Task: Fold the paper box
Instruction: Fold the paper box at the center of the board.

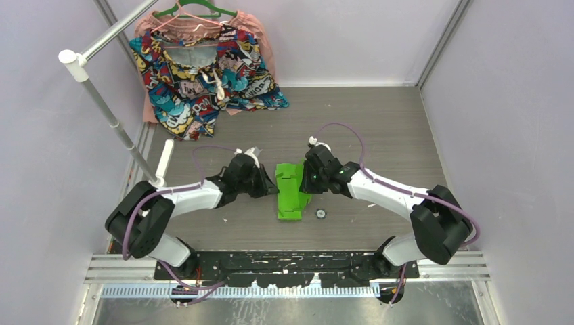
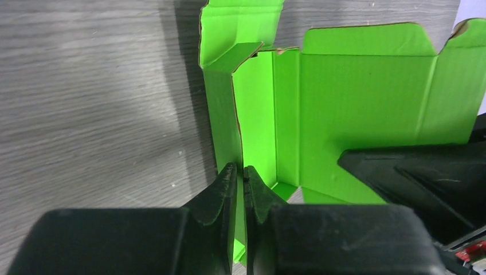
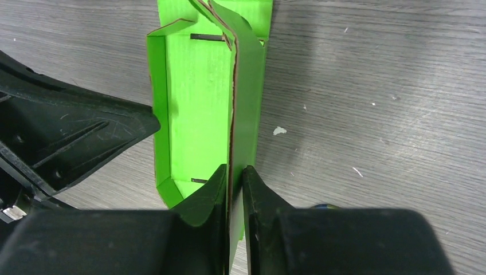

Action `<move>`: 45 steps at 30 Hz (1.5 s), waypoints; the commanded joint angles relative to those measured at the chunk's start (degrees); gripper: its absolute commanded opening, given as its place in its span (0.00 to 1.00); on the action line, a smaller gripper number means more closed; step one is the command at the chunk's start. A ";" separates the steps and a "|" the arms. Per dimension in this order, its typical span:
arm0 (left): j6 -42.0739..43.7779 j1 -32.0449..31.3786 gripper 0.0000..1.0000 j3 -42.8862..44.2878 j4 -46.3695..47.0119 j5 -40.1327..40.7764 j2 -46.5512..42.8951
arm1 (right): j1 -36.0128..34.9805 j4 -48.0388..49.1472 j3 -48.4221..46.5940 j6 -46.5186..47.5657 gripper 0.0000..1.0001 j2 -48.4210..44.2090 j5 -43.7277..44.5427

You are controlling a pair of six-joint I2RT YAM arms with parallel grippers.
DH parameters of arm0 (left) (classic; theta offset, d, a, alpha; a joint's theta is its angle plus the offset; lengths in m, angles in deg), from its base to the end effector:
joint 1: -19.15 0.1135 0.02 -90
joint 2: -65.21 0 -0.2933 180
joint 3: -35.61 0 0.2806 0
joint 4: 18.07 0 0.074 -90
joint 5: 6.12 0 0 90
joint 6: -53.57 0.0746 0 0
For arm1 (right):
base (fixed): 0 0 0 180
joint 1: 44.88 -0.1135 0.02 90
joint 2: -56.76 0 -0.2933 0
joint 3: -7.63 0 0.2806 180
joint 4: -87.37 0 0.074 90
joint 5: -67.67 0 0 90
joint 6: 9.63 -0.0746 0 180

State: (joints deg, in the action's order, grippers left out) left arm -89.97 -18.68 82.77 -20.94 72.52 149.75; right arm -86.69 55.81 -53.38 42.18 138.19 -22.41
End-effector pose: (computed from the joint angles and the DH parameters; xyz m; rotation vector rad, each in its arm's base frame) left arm 0.2496 -0.2124 0.1400 -0.2262 2.4784 -0.9975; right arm 0.2465 0.2206 0.1886 -0.0820 2.5741 0.5717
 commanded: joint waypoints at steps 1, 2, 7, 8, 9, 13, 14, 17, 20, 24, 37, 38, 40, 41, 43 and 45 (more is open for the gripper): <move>0.99 -2.04 0.09 5.48 -1.55 0.37 2.32 | -0.86 2.59 -2.10 -1.52 0.19 0.12 -1.40; 1.20 -2.34 0.09 6.22 -2.17 0.56 2.83 | -0.93 2.65 -2.01 -1.64 0.19 0.06 -1.41; 2.05 -3.75 0.09 8.55 -4.33 1.58 5.14 | -1.05 3.68 -1.46 -2.12 0.18 0.26 -1.88; 2.23 -4.01 0.09 8.94 -5.00 1.90 5.32 | -1.06 3.93 -1.37 -2.26 0.18 0.42 -2.17; 2.41 -4.28 0.09 9.37 -5.41 2.13 5.56 | -1.02 4.46 -1.28 -2.43 0.18 0.54 -2.40; 2.73 -4.86 0.09 10.63 -6.32 2.58 6.36 | -1.09 6.94 -0.76 -3.61 0.16 1.38 -4.30; 2.86 -5.01 0.09 11.01 -6.64 2.83 6.50 | -1.08 7.62 -0.66 -3.97 0.16 1.54 -4.72; 3.30 -5.46 0.08 12.25 -7.47 3.22 7.21 | -1.30 8.68 -0.55 -4.54 0.16 2.17 -5.43; 3.51 -5.79 0.09 13.37 -7.98 3.40 8.09 | -1.59 9.53 -0.56 -5.01 0.16 2.40 -6.00; 3.88 -6.40 0.08 14.93 -8.76 3.52 9.66 | -1.91 10.41 -0.38 -5.56 0.16 2.96 -6.51; 5.12 -7.66 0.08 17.66 -11.57 4.15 12.27 | -3.04 7.54 -2.10 -4.21 0.17 4.56 -5.03; 5.30 -7.63 0.08 17.93 -11.91 4.15 12.39 | -3.07 7.21 -2.32 -4.11 0.17 4.68 -4.88; 5.61 -7.75 0.08 18.58 -12.47 3.93 12.87 | -3.05 6.52 -2.76 -3.79 0.17 5.01 -4.84; 5.82 -7.79 0.07 18.88 -12.87 3.90 13.21 | -3.12 6.40 -2.90 -3.74 0.17 5.25 -4.91; 6.23 -7.93 0.08 19.93 -13.81 3.55 13.87 | -3.27 6.22 -3.09 -3.64 0.17 5.69 -5.17; 6.78 -8.11 0.08 20.92 -14.95 3.46 14.44 | -3.37 6.28 -3.19 -3.64 0.17 6.03 -5.20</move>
State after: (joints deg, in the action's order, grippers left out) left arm -83.35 -23.94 100.47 -38.93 81.31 161.35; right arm -87.58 57.73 -55.36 40.17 141.29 -21.34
